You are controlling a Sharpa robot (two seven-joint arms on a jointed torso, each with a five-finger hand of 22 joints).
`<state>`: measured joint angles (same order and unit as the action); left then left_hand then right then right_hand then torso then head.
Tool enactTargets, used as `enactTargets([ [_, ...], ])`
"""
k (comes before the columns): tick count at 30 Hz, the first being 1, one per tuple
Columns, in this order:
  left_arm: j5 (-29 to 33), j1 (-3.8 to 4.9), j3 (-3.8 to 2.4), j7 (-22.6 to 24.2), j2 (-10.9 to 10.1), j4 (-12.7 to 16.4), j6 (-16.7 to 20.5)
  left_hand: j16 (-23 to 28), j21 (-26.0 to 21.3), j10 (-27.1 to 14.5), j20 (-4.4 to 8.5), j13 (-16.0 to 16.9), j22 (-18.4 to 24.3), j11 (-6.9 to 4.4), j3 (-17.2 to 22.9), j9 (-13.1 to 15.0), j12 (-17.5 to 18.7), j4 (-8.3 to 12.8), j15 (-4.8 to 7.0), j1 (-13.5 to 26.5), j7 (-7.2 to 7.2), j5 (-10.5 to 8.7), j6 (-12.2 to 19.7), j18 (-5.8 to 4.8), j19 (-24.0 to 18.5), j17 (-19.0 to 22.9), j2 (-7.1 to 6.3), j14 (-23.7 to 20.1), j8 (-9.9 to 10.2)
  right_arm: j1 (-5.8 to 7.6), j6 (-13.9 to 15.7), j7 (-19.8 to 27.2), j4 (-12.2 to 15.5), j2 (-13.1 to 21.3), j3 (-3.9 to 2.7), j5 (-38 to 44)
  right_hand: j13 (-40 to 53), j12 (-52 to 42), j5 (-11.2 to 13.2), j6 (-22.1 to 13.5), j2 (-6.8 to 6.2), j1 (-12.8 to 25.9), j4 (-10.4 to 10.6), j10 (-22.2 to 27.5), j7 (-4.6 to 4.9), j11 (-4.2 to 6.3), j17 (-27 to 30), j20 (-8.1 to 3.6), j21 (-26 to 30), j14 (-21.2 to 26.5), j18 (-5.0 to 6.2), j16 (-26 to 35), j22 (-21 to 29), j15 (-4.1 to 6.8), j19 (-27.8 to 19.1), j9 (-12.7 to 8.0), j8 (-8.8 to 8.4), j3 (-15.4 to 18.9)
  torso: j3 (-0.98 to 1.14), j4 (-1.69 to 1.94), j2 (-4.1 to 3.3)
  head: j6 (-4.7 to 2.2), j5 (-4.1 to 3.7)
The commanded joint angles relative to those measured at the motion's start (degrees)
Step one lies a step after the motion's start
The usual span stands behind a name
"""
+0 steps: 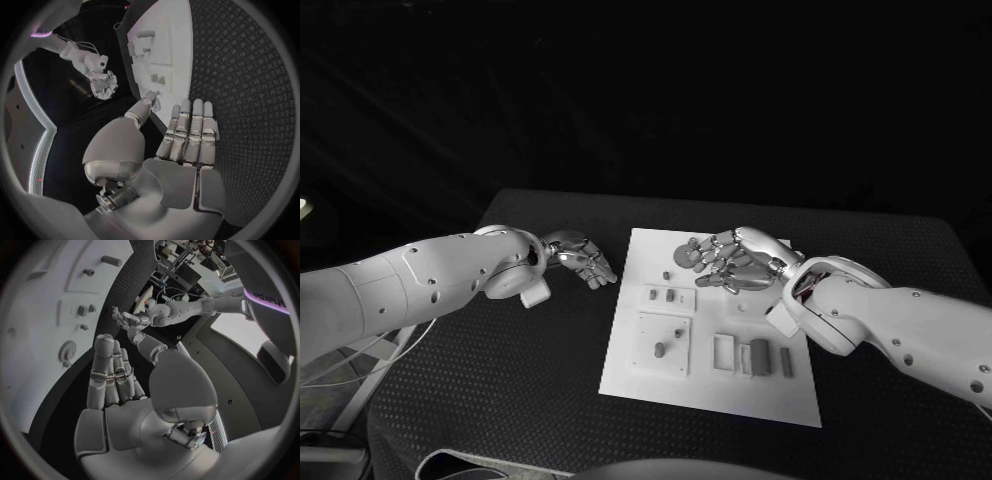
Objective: Assemble the parts on the task board
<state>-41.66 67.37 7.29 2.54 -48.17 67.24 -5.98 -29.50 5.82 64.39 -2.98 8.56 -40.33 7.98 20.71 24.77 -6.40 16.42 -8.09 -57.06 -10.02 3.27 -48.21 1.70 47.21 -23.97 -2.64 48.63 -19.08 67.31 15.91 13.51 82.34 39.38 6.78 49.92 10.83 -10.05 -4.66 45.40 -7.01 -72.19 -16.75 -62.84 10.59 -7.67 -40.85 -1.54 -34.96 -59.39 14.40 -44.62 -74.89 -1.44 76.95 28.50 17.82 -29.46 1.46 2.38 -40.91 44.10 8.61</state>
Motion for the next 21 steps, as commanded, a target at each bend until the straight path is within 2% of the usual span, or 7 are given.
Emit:
enactTargets([
  [1, 0.55, -0.12, 0.01, 0.55, 0.23, -0.4, -0.42, 0.33, -0.26, -0.26, 0.31, 0.09, 0.09, 0.1, 0.11, -0.09, 0.38, 0.03, -0.17, -0.22, -0.42, -0.35, -0.02, -0.41, 0.05, -0.1, -0.47, -0.14, 0.22, 0.6, -3.35, -1.79, 0.48, 1.6, -0.02, 0.97, 5.15, -2.05, -0.17, 1.28, -0.05, 0.2, 0.1, -0.91, 0.32, 0.96, -15.39, -1.62, -11.11, 1.05, 0.6, -5.35, -1.71, 1.03, -4.0, 0.9, 0.37, 0.64, 0.08, -0.09, 0.1, -0.59, -0.76],
  [4, 0.65, -0.25, 0.03, 0.62, 0.4, -0.93, -0.46, 0.33, -0.27, -0.26, 0.32, 0.1, 0.09, 0.1, 0.11, -0.09, 0.38, 0.03, -0.17, -0.23, -0.43, -0.35, -0.01, -0.42, 0.05, -0.11, -0.45, -0.14, 0.22, 1.06, -2.87, -2.04, 0.79, 3.16, -0.01, 1.73, 9.2, -2.62, 0.01, 1.25, -0.23, 0.99, -0.07, 0.37, 0.57, 0.75, -16.14, -1.42, -15.15, 2.48, 0.6, -5.5, -1.56, 0.54, -7.5, 1.46, -0.02, 0.09, 0.15, -0.24, 0.18, -0.98, -1.31],
  [7, 0.7, -0.39, 0.04, 0.7, 0.46, -1.33, -0.4, 0.34, -0.27, -0.26, 0.32, 0.1, 0.09, 0.1, 0.12, -0.09, 0.39, 0.03, -0.17, -0.24, -0.43, -0.35, -0.01, -0.42, 0.05, -0.12, -0.44, -0.14, 0.22, 1.18, -2.0, -2.07, 1.09, 4.74, 0.0, 1.44, 10.42, -1.97, 0.07, 1.04, -0.38, 0.41, -0.23, 1.34, 0.7, 0.2, -17.08, -0.2, -14.84, 6.05, 0.59, -5.79, -1.53, -0.42, -10.84, 1.61, -0.45, -0.69, 0.32, -0.48, 0.3, -1.43, -2.01],
  [12, 0.94, -0.69, 0.07, 0.88, 0.51, -1.83, -0.43, 0.34, -0.28, -0.25, 0.33, 0.12, 0.1, 0.1, 0.14, -0.1, 0.39, 0.03, -0.16, -0.27, -0.43, -0.35, -0.01, -0.42, 0.06, -0.13, -0.41, -0.14, 0.23, 1.21, 0.06, -1.97, 2.02, 7.51, 0.02, 1.56, 13.6, -2.03, 0.03, 2.08, -1.0, 0.27, 0.03, 0.75, 0.26, 0.62, -17.23, 3.91, -13.25, 18.23, -0.35, -7.83, -1.32, -4.81, -21.62, 2.54, -0.37, -1.24, 0.75, -1.06, 0.52, -1.93, -2.79],
  [16, 1.16, -0.93, 0.08, 1.0, 0.61, -2.21, -0.18, 0.34, -0.28, -0.25, 0.33, 0.13, 0.1, 0.1, 0.14, -0.1, 0.4, 0.02, -0.16, -0.28, -0.43, -0.35, -0.01, -0.42, 0.07, -0.15, -0.39, -0.13, 0.23, 1.25, 0.34, -2.29, 2.59, 9.63, 0.05, 2.04, 17.87, -4.08, 0.08, 3.93, -1.01, 1.5, 0.05, -0.43, -0.52, 1.6, -16.94, 4.95, -14.85, 19.63, 0.55, -12.15, -1.4, -5.24, -21.79, 3.44, 0.32, -0.44, 1.04, -1.45, 0.66, -2.36, -3.27],
  [18, 1.26, -1.0, 0.09, 0.89, 0.62, -2.24, 0.37, 0.35, -0.28, -0.23, 0.33, 0.16, 0.11, 0.09, 0.17, -0.1, 0.4, -0.01, -0.16, -0.28, -0.43, -0.35, -0.02, -0.43, 0.1, -0.17, -0.31, -0.12, 0.23, 1.28, 0.9, -3.03, 3.0, 10.79, 0.07, 1.44, 19.77, -4.37, 0.2, 3.98, -1.02, 4.84, -0.03, 0.61, -0.74, 1.43, -16.87, 4.97, -15.73, 19.86, 0.6, -14.32, -1.28, -5.02, -21.19, 3.57, 0.13, 2.26, 1.12, -1.56, 0.76, -2.52, -3.58],
  [21, 1.56, -1.18, 0.12, 0.94, 0.61, -2.4, 0.09, 0.36, -0.29, -0.18, 0.36, 0.23, 0.12, 0.07, 0.27, -0.11, 0.41, -0.05, -0.14, -0.35, -0.42, -0.34, -0.06, -0.43, 0.17, -0.24, -0.03, -0.07, 0.23, 1.28, 2.05, -3.76, 3.61, 12.23, 0.16, 0.21, 22.46, -3.6, 0.13, 2.03, -1.37, 6.74, 0.42, 4.69, -0.64, 0.1, -17.3, 4.41, -16.06, 21.11, 0.6, -18.62, -0.74, -4.59, -19.67, 2.98, -1.42, 4.71, 1.29, -1.7, 0.88, -2.43, -3.91],
])
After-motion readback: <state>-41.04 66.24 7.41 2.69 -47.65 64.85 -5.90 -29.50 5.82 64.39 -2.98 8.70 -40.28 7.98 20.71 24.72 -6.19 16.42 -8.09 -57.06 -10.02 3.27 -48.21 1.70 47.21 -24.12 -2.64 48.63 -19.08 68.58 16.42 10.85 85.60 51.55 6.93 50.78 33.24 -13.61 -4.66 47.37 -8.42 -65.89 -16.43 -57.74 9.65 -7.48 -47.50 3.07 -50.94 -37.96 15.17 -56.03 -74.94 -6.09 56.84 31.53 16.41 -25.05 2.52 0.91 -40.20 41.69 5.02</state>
